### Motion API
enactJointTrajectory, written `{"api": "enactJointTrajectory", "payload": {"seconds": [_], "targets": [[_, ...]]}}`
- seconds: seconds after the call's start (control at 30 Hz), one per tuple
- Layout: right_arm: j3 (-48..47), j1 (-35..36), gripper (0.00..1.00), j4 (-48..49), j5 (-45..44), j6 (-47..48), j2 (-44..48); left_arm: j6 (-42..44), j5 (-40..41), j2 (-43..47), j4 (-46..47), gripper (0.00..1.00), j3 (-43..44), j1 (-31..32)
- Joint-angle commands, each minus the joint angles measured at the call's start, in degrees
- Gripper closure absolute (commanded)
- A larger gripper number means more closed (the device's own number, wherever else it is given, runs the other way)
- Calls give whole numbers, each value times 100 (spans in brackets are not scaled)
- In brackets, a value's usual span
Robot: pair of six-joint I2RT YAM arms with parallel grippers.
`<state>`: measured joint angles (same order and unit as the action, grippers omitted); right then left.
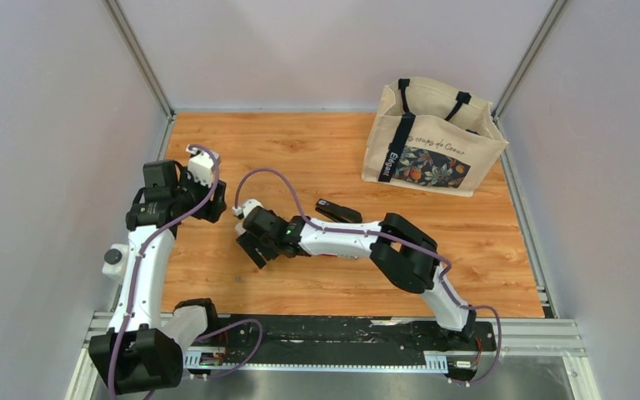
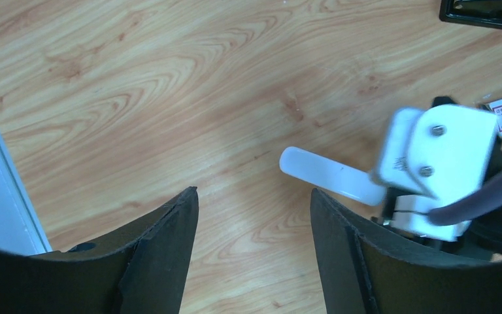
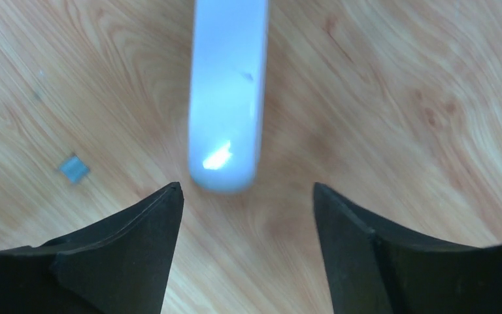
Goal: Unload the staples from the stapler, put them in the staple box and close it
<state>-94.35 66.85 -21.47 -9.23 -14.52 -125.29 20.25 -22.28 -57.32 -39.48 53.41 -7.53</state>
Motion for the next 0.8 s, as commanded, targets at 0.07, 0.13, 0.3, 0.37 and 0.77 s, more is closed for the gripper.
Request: {"api": "enactJointTrajectory", "payload": {"seconds": [0.07,0.13,0.3,0.37,0.77], "targets": [[785,-383,23,152,27,107,1445,93,-206,-95,-217,25,135,6],[1294,-601,24,213,1,125,1822,119,-215,-86,-270,25,161,6],[2095,-972,32,416,36,117,2158,216,-233,-34,-297,25,170,15],[2236,-990,34,495,-34,117,2106,216,-268,-34,-297,24,179,15],[2622,-1095,42,916,-491,-252,1850,480,-198,37,-385,23,109,59]]}}
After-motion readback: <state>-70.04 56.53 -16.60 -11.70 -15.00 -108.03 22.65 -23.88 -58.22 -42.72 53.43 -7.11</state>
